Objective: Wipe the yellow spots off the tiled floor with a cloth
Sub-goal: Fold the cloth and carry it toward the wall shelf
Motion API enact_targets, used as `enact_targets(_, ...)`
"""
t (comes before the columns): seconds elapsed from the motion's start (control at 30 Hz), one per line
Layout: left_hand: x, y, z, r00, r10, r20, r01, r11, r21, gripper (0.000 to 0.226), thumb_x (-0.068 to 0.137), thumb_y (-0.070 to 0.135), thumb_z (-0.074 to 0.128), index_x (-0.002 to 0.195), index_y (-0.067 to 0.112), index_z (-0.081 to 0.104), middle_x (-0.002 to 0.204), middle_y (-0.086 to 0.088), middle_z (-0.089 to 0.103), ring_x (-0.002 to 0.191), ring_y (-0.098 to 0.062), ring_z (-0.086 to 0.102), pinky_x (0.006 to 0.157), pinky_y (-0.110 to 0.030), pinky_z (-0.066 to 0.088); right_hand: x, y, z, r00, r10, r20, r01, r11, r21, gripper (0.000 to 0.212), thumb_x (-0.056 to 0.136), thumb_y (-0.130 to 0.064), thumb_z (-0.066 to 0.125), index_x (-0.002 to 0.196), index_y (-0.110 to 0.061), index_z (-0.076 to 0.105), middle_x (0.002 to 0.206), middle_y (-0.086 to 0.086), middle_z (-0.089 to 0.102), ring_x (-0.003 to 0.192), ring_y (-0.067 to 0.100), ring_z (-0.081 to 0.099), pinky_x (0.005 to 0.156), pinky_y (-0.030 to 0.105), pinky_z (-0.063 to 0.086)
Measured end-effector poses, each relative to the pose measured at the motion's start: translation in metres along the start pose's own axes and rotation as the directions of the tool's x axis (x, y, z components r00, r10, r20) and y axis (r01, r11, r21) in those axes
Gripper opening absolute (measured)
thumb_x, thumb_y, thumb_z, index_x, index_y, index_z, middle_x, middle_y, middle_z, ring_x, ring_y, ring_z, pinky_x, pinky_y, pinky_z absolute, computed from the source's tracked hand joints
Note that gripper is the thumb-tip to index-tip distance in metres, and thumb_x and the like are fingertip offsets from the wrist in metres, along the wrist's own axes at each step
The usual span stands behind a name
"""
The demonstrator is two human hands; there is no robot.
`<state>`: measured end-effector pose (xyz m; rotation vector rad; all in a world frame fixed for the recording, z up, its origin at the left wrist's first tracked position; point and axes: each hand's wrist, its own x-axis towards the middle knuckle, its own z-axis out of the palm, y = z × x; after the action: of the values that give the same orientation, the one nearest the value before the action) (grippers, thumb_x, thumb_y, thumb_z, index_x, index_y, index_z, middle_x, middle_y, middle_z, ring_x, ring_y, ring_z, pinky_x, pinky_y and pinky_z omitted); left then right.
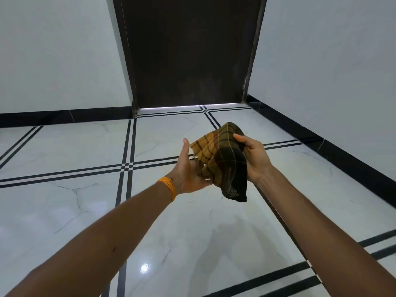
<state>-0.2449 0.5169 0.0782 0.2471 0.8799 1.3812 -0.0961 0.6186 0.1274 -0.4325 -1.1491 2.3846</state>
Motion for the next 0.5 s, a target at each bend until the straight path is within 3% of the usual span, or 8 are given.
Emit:
enact_targets(0.1,0.001,0.001,0.000,0.998,-0.005,0.061,0.008,0.999,-0.048,0.123,0.070,0.098,0.018,0.142,0.002,0.045,0.136,-0.024,0.059,0.129,-0.044,0.054,0.110,-0.056,0.037,-0.002,-0.005,-0.006,0.999,-0.028,-0.020,0.027,0.999,-0.030,0.030,0.089,-0.024,0.058,0.083,-0.008,0.082,0.086,0.010,0.075,0.078,0.025,0.074,0.081,0.039,0.062)
enact_targets(0.2,0.003,-0.006,0.007,0.996,-0.046,0.080,0.045,0.999,0.011,0.117,0.073,0.095,0.023,0.136,0.000,0.046,0.125,-0.024,0.067,0.112,-0.043,0.066,0.094,-0.052,0.050,-0.003,-0.005,-0.008,0.999,-0.021,-0.035,0.019,0.998,-0.059,0.029,0.091,-0.026,0.059,0.085,-0.010,0.082,0.087,0.009,0.074,0.079,0.024,0.074,0.086,0.040,0.059)
enact_targets(0.27,0.003,-0.009,0.017,0.999,0.030,0.030,-0.034,0.992,0.124,0.095,0.083,0.086,0.030,0.123,0.006,0.062,0.115,-0.020,0.072,0.107,-0.038,0.069,0.087,-0.050,0.053,-0.003,-0.002,-0.008,0.998,0.007,-0.055,-0.011,0.998,-0.058,0.033,0.098,-0.024,0.054,0.085,-0.009,0.080,0.084,0.009,0.074,0.075,0.023,0.073,0.081,0.038,0.060)
enact_targets(0.33,0.005,-0.004,0.022,0.984,0.176,-0.018,-0.170,0.967,0.190,0.055,0.094,0.062,0.048,0.111,0.015,0.072,0.122,-0.018,0.070,0.115,-0.038,0.064,0.092,-0.048,0.052,-0.002,0.001,-0.008,0.996,0.040,-0.080,-0.046,0.996,-0.075,0.030,0.100,-0.024,0.053,0.092,-0.007,0.077,0.084,0.009,0.072,0.074,0.022,0.072,0.081,0.039,0.059)
enact_targets(0.4,0.007,0.006,0.021,0.969,0.247,-0.025,-0.237,0.949,0.209,0.037,0.095,0.033,0.062,0.127,0.014,0.062,0.134,-0.020,0.062,0.126,-0.040,0.058,0.098,-0.047,0.052,-0.002,0.003,-0.009,0.994,0.049,-0.100,-0.060,0.993,-0.106,0.026,0.097,-0.027,0.057,0.101,-0.006,0.073,0.088,0.010,0.072,0.078,0.024,0.070,0.087,0.042,0.055)
enact_targets(0.5,0.004,0.019,0.016,0.951,0.295,-0.095,-0.257,0.922,0.290,0.088,0.089,0.005,0.068,0.157,0.021,0.015,0.152,-0.022,0.043,0.111,-0.036,0.068,0.089,-0.044,0.057,0.002,0.001,-0.010,0.989,0.028,-0.142,-0.058,0.976,-0.211,0.027,0.096,-0.028,0.060,0.110,-0.007,0.071,0.092,0.010,0.075,0.082,0.024,0.071,0.087,0.042,0.054)
